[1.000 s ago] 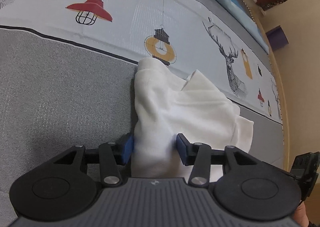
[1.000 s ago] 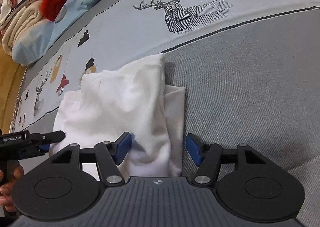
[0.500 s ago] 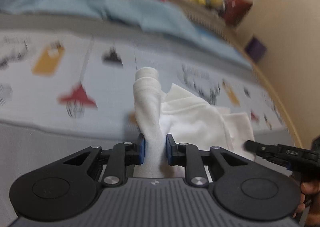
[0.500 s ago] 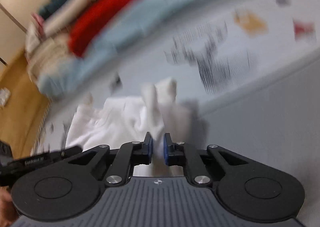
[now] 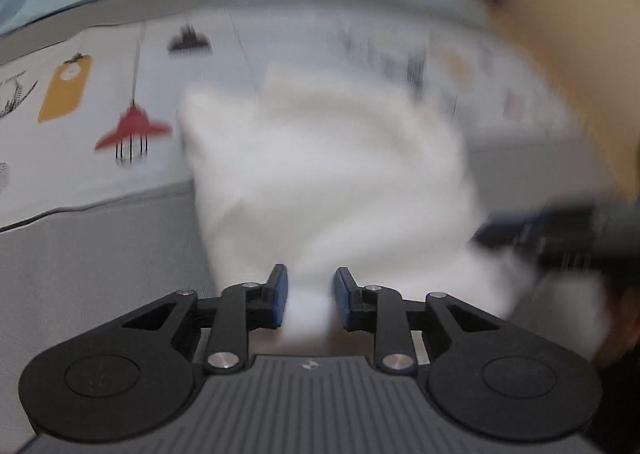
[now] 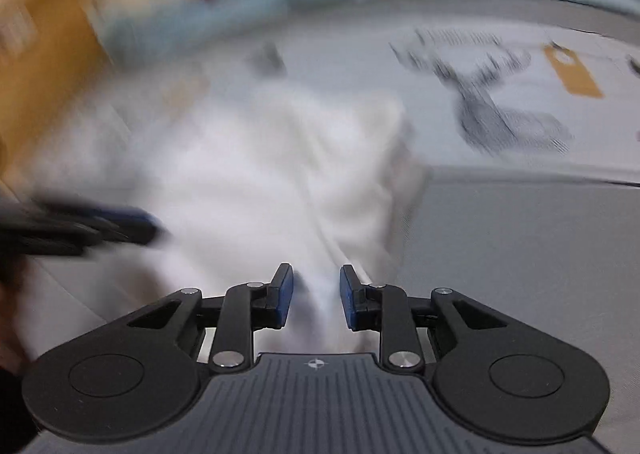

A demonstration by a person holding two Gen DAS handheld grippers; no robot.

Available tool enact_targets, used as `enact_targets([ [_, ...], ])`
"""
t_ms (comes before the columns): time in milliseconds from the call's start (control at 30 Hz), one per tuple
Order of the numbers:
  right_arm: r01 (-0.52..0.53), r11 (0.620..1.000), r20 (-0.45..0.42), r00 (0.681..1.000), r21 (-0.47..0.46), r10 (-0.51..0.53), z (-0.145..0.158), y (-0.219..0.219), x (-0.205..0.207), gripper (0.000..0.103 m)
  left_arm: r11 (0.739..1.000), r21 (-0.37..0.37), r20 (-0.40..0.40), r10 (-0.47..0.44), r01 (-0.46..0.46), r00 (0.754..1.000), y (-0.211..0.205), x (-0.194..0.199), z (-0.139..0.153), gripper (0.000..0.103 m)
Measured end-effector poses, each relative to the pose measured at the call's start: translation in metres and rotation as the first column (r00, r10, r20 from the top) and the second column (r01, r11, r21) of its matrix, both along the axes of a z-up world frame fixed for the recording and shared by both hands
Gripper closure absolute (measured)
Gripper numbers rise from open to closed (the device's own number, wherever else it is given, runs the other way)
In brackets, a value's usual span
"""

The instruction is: Fold small clothes

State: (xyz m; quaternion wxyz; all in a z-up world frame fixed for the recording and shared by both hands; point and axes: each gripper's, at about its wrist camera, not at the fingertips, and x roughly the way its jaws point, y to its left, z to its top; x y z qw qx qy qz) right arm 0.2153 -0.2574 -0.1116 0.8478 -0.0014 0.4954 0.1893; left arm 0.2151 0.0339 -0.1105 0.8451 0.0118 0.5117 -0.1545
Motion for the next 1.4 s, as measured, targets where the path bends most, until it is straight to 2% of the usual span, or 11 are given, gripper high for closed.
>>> enact_targets([
  [67, 0.061, 0.997, -0.029, 0.998, 0.052, -0.06, 0.001, -0.011, 0.003, 0.054, 0.998, 0.047, 0.044, -0.047, 0.045, 0.998, -0.008, -0.008, 0.003, 0.076],
  [233, 0.043, 0.99, 0.032, 0.998, 0.136, -0.048, 0.021, -0.016, -0.011, 0.062, 0.998, -0.064, 0.055, -0.01, 0.014, 0.998, 0.005, -0.019, 0.019, 0.076],
  [367, 0.012, 0.994, -0.065, 0.998, -0.104, -0.019, -0.009, -0.008, -0.013, 0.052, 0.988, 0.126, -0.132, -0.074, 0.091, 0.988, -0.007, -0.025, -0.017, 0.076],
  [467, 0.088, 0.994, -0.006, 0.996, -0.07, -0.088, 0.014, -0.017, -0.021, 0.058, 0.959, 0.242, -0.041, -0.141, 0.147, 0.989, -0.027, -0.046, -0.003, 0.076],
  [600, 0.183, 0.983, 0.193, 0.965, 0.001, -0.179, 0.07, -0.031, -0.054, 0.055, 0.982, 0.186, 0.094, -0.041, 0.023, 0.995, -0.027, -0.073, 0.042, 0.067],
  [633, 0.199, 0.98, 0.222, 0.954, 0.027, -0.2, 0.081, -0.034, -0.064, 0.053, 0.983, 0.18, 0.147, 0.001, -0.028, 0.989, -0.028, -0.083, 0.057, 0.054],
  [667, 0.202, 0.978, 0.247, 0.946, 0.055, -0.21, 0.091, -0.037, -0.076, 0.051, 0.982, 0.173, 0.198, 0.043, -0.078, 0.979, -0.028, -0.092, 0.071, 0.037],
  [733, 0.187, 0.978, 0.299, 0.932, 0.094, -0.207, 0.105, -0.039, -0.103, 0.042, 0.968, 0.161, 0.313, 0.133, -0.191, 0.94, -0.031, -0.117, 0.097, 0.023],
  [833, 0.162, 0.981, 0.376, 0.906, 0.111, -0.192, 0.111, -0.037, -0.144, 0.032, 0.953, 0.117, 0.42, 0.208, -0.28, 0.883, -0.039, -0.153, 0.127, 0.021],
  [1000, 0.176, 0.972, 0.414, 0.882, 0.157, -0.226, 0.12, -0.028, -0.178, 0.024, 0.93, 0.021, 0.409, 0.328, -0.368, 0.852, -0.046, -0.193, 0.14, 0.02],
  [1400, 0.246, 0.959, 0.348, 0.895, 0.137, -0.279, 0.103, -0.014, -0.191, 0.019, 0.923, 0.002, 0.289, 0.367, -0.384, 0.884, -0.054, -0.204, 0.111, 0.019],
])
